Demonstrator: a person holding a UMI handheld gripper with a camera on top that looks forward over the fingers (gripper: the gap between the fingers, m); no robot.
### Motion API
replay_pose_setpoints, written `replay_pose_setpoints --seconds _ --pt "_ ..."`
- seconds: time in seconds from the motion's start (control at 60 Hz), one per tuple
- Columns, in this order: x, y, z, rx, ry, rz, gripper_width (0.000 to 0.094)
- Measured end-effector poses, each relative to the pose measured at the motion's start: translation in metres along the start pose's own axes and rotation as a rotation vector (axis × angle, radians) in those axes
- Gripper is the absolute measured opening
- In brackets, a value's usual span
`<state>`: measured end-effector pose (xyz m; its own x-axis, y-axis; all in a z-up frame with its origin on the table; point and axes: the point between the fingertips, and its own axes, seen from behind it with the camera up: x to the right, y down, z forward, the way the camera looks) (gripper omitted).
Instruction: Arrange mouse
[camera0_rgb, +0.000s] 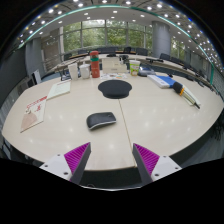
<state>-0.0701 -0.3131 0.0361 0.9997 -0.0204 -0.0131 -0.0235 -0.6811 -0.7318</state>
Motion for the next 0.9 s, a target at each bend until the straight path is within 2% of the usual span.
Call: replay_pose_setpoints --seconds 0.3,0.517,0.817,0.85,0.9 --pt "-0.054 -0.028 0.088 0.031 -0.011 -0.034 0.086" --pt "-0.056 -0.042 0.115 0.017 0.023 -0.061 0.0862" --pt "-0.068 -0.076 0.15 0.028 0.018 -0.027 0.0857" --pt "-0.07 -0.078 0.153 0.029 0.018 -0.032 0.0829" --pt "-0.07 -0.079 0.158 0.032 0.027 -0.05 0.0724"
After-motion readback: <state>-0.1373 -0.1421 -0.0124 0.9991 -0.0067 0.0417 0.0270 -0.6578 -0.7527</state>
